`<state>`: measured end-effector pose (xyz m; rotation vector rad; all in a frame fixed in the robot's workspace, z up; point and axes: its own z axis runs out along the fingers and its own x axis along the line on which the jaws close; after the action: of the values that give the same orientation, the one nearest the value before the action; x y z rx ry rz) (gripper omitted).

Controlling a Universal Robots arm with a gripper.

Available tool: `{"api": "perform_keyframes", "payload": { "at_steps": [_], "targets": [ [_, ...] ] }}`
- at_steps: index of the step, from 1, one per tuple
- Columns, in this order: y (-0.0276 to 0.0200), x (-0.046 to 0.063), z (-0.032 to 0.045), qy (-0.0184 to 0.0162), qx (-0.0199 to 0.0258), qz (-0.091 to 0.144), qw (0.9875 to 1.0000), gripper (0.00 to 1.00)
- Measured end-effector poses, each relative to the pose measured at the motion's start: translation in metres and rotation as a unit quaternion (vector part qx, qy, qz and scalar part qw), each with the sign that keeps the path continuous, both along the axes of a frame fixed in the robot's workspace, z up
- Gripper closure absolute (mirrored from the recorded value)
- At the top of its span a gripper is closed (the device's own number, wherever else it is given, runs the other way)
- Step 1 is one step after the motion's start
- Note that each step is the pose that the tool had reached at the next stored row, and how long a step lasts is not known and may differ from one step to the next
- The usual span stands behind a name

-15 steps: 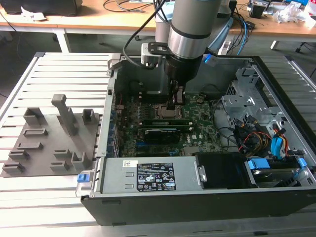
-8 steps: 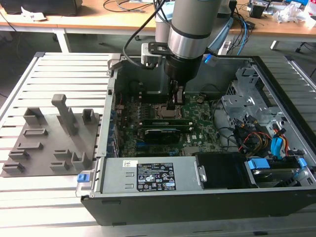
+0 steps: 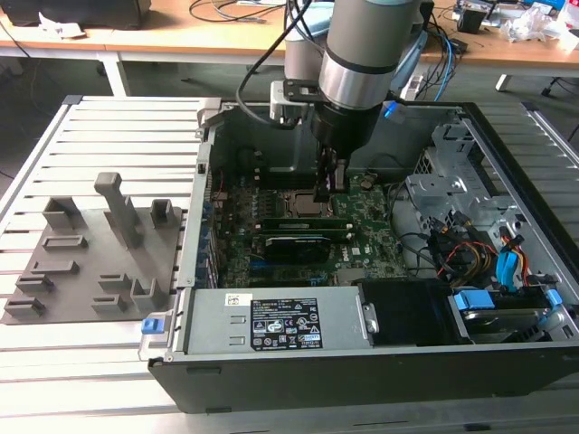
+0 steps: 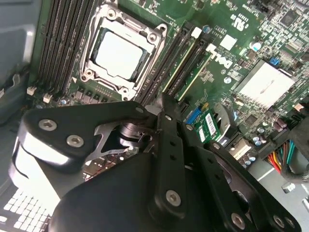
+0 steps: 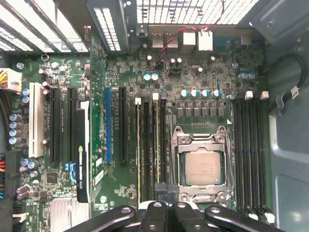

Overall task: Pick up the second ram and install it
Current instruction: 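Press down the second ram until it locks into place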

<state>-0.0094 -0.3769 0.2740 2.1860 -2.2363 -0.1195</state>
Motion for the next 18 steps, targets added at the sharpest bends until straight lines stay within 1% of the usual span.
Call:
{"api": "perform_keyframes", "payload": {
  "at_steps": [1, 3, 5, 6, 7, 11, 16, 18],
  "targets": [
    [0.0, 0.001, -0.0003, 0.0001, 0.0, 0.0, 1.0, 0.89],
    [0.0, 0.012, -0.0024, 0.0008, 0.0001, 0.0, 1.0, 0.89],
    [0.0, 0.019, -0.0049, 0.0018, 0.0, 0.0, 1.0, 0.89],
    [0.0, 0.021, -0.0084, 0.0023, -0.0001, 0.0, 1.0, 0.89],
    [0.0, 0.025, -0.0137, 0.0034, 0.0, 0.0, 1.0, 0.89],
    [0.0, 0.029, -0.0215, 0.004, 0.0, 0.0, 1.0, 0.89],
    [0.0, 0.03, -0.0275, 0.0039, 0.0, 0.0, 1.0, 0.89],
    [0.0, 0.03, -0.0312, 0.0039, 0.0, 0.0, 1.0, 0.89]
  ]
}}
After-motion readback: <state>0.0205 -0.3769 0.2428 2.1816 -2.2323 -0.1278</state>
